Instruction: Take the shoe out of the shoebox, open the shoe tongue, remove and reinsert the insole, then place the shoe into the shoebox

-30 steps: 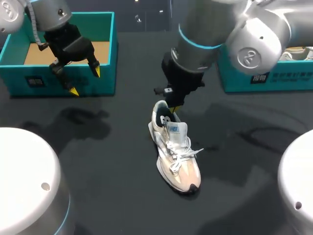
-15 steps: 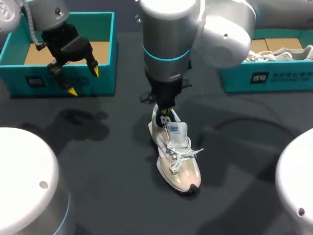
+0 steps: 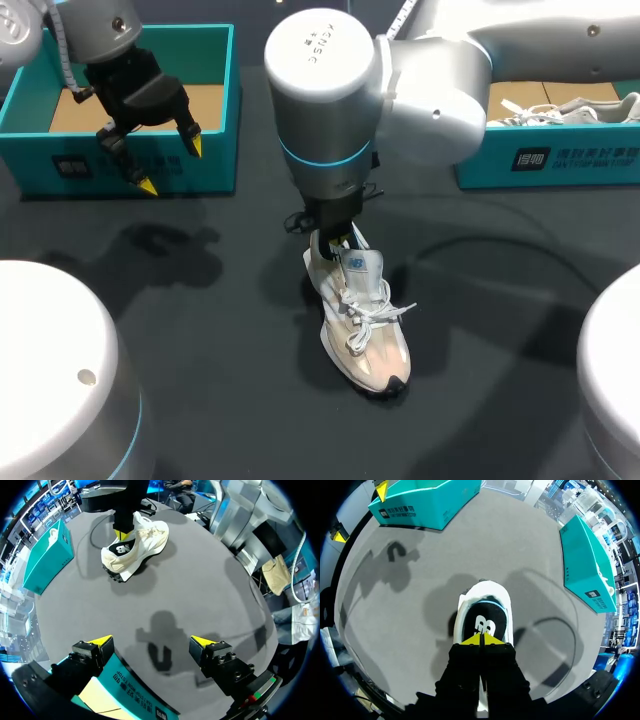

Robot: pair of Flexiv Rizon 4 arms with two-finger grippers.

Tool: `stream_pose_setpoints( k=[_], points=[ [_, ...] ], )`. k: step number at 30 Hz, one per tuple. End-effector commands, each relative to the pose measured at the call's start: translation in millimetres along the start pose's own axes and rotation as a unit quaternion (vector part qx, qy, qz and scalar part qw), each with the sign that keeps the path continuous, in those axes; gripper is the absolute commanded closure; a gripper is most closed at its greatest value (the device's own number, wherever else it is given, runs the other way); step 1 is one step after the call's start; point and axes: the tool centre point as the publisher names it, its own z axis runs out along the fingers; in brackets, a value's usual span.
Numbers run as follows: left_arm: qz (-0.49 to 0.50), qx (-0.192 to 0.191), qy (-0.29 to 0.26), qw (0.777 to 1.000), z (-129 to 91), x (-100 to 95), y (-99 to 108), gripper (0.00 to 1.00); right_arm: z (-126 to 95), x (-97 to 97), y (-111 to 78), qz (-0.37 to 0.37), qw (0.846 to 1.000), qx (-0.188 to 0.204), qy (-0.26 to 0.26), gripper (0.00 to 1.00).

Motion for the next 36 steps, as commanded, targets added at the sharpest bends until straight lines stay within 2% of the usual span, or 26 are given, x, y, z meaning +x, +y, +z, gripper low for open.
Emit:
stream_pose_setpoints(
  k=[1, 8, 15, 23, 27, 33, 36],
  points=[
    [0.007, -0.004, 0.001, 1.0, -2.9, 3.0, -1.0, 0.0, 16.5, -0.3, 0.9, 0.0, 1.0, -0.001, -0.003, 1.0],
    [0.013, -0.012, -0.001, 1.0, -9.9, 1.6, 6.8, 0.0, 39.6, -4.6, 4.5, -0.003, 1.0, 0.005, -0.015, 1.0],
    [-0.002, -0.011, -0.005, 1.0, -13.9, -2.2, 20.3, 0.0, 55.6, -2.6, 5.8, -0.008, 1.0, 0.015, -0.005, 1.0],
    [-0.009, -0.013, -0.004, 1.0, -12.1, -5.5, 24.3, 0.0, 32.8, -6.7, 7.8, -0.006, 0.999, -0.004, -0.043, 1.0],
    [-0.009, -0.013, -0.004, 1.0, -12.1, -5.5, 24.3, 0.0, 29.5, -9.4, 11.2, -0.01, 0.999, -0.019, -0.049, 1.0],
    [-0.009, -0.013, -0.004, 1.0, -12.1, -5.5, 24.3, 0.0, 55.6, -16.5, 15.6, -0.019, 0.999, -0.017, -0.039, 1.0],
    [-0.009, -0.013, -0.004, 1.0, -12.1, -5.5, 24.3, 0.0, 65.5, -18.0, 13.4, -0.02, 0.999, -0.001, -0.04, 1.0]
  ],
)
